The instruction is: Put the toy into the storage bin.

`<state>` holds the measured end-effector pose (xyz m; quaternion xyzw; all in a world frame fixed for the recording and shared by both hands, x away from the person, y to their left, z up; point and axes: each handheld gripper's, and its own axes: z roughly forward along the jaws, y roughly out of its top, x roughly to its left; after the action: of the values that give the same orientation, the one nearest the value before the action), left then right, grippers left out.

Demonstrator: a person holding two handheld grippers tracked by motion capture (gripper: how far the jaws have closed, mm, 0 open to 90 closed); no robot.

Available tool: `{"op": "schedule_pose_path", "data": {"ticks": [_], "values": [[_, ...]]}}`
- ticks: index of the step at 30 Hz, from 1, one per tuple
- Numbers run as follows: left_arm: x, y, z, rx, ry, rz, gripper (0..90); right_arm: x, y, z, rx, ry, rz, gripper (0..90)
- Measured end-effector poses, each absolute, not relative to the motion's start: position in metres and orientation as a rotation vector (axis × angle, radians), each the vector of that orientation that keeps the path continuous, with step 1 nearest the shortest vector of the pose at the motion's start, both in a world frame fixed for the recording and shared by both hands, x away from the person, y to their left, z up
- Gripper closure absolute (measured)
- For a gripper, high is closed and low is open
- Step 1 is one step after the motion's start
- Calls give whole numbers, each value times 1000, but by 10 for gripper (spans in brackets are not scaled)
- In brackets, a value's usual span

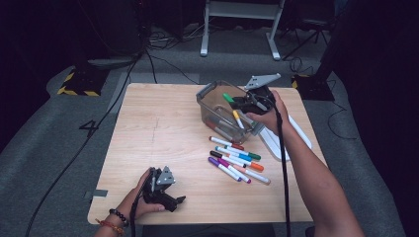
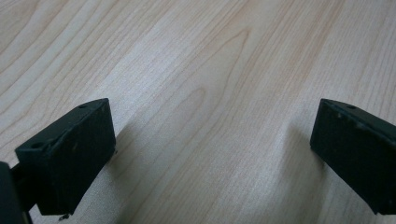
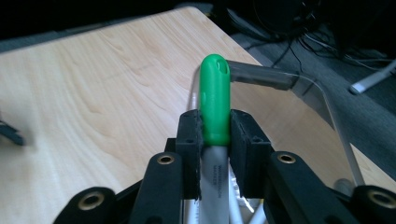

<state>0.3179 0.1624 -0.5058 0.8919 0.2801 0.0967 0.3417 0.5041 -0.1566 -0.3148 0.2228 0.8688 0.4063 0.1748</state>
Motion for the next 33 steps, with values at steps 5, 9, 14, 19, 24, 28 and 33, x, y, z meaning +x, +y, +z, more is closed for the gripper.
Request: {"op": "schedule_pose_path", "data": {"ticks": [5, 9, 14, 19, 24, 28, 33], "values": [[318, 162, -506, 2320, 728, 252, 4, 525, -144, -326, 672, 2499, 1080, 747], [318, 162, -506, 2320, 728, 252, 4, 539, -137, -337, 710, 2518, 1048, 746], [318, 162, -506, 2320, 728, 251, 4, 555, -131, -353, 747, 2554, 980, 746], [318, 162, -506, 2320, 727, 251, 4, 566, -129, -368, 792, 2596, 914, 746], [318, 163, -506, 2321, 724, 249, 3, 572, -123, -379, 809, 2626, 810, 745], [318, 163, -506, 2321, 724, 249, 3, 572, -117, -385, 802, 2680, 747, 745], [318, 163, -506, 2321, 724, 249, 3, 571, -111, -387, 801, 2729, 668, 744]]}}
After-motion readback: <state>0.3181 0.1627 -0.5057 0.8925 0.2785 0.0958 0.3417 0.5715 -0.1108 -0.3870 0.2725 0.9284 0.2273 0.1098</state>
